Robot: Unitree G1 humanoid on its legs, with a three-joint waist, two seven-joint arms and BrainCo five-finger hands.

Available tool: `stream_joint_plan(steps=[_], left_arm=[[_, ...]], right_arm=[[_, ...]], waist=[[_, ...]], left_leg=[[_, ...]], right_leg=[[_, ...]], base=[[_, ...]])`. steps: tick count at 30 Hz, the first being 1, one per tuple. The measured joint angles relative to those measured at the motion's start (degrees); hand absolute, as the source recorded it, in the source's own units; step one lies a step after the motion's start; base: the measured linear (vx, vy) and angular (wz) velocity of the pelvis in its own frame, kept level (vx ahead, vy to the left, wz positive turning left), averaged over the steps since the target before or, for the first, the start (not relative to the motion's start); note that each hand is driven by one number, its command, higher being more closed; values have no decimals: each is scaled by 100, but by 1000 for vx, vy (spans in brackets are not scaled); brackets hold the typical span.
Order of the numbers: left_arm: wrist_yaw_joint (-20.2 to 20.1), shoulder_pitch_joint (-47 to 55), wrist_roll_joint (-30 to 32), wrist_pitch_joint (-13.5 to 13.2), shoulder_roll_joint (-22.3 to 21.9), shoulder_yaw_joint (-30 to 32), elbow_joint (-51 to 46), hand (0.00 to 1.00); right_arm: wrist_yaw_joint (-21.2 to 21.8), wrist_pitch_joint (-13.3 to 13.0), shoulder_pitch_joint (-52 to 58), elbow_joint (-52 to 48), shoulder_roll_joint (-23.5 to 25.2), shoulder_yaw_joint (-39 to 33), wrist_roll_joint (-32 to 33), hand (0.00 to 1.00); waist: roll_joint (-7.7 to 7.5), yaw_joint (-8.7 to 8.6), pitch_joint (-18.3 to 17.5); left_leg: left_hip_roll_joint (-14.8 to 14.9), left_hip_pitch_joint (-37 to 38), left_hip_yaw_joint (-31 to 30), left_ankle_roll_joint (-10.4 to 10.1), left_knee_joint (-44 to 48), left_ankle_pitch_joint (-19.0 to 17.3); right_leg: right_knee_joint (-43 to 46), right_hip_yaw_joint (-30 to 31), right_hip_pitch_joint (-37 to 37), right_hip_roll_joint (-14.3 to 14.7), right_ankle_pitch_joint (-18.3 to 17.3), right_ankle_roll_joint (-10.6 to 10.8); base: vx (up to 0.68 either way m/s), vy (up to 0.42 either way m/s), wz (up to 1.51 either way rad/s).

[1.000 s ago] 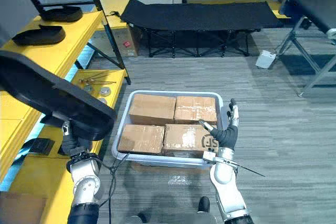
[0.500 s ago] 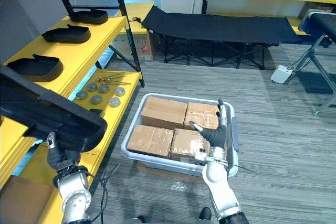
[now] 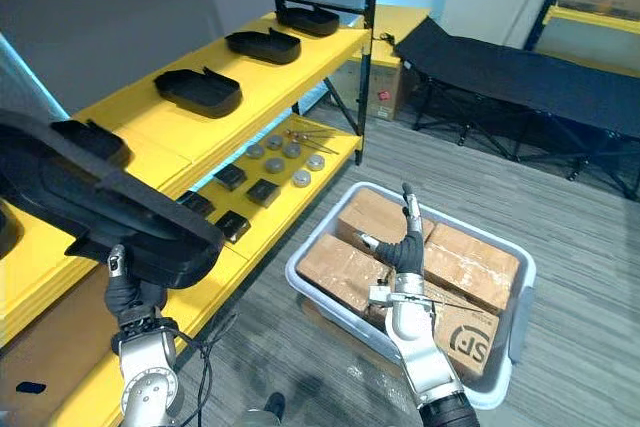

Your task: Walk over and take plastic housings, then place them on the shelf

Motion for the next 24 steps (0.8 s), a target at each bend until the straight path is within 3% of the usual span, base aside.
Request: stream_joint_plan(steps=[3,7,10,13,14,15,17,19,21,24], left_arm=[[1,171,76,31,3,27,-99,100],[8,363,70,334,2,14,-98,100],[-46,368,67,648,3,15,-97,100],[-168,394,53,690,4,-12,-102,100],[-270,396,53,622,5,-21,-122,100],[-285,396,48,584,13,-21,-238,100],[-284,391,23,537,42,-23,-402,100],[-281,321,20,501,58,-50,-593,100],[-253,233,24,462,177,-147,-617,100],[-248,130,23,383,265,-209,-622,100]], right_arm=[[8,-57,-109,7,15,186,-1,0],[85,-40,-168,57,24,309,-88,0],[90,48,-68,38,-20,79,-280,0],[120,118,-67,-53,-304,-176,-326,0],[158,117,-56,-142,-456,-245,-325,0],[220,114,-47,-206,-476,-296,-332,0],[229,106,-48,-221,-434,-318,-333,0],[224,59,-3,-220,-326,-289,-320,0],[239,-103,3,-239,-134,-234,-327,0],[374,-309,-32,-262,-50,-158,-335,0]], waist=[[-9,26,4],[-79,21,106],[-30,-25,185],[84,-24,269],[144,-45,278],[149,-110,292],[104,-145,320],[57,-185,419],[-7,-155,499],[-59,-122,533]], left_leg=[[-81,12,-125,4,13,1],[-267,-30,-377,22,264,-11],[-226,-367,98,392,876,-232],[-51,-828,873,634,2020,-653],[-33,-864,1218,578,2274,-831],[-21,-864,1381,395,2276,-1025],[-83,-897,1516,443,2349,-1093],[-7,-1101,1555,438,2685,-1172],[2,-1142,1562,445,2644,-1168],[-95,-1146,1559,495,2442,-1135]], right_leg=[[352,-133,-18,-145,-221,8],[1048,-348,-10,-437,-675,-3],[1187,-652,70,-500,-762,-71],[1281,-679,-14,-629,-793,-123],[1374,-524,-113,-682,-813,-81],[1452,-384,-206,-744,-817,5],[1408,-205,-278,-785,-740,78],[1087,-111,-248,-637,-417,177],[492,-31,-69,-449,-46,126],[166,77,-1,-437,89,77]], base=[[-30,-24,29],[-62,-51,40],[-95,-13,47],[-103,69,-1],[-58,153,-35],[-18,164,-34],[27,151,-30],[60,151,-26],[51,129,-5],[9,92,17]])
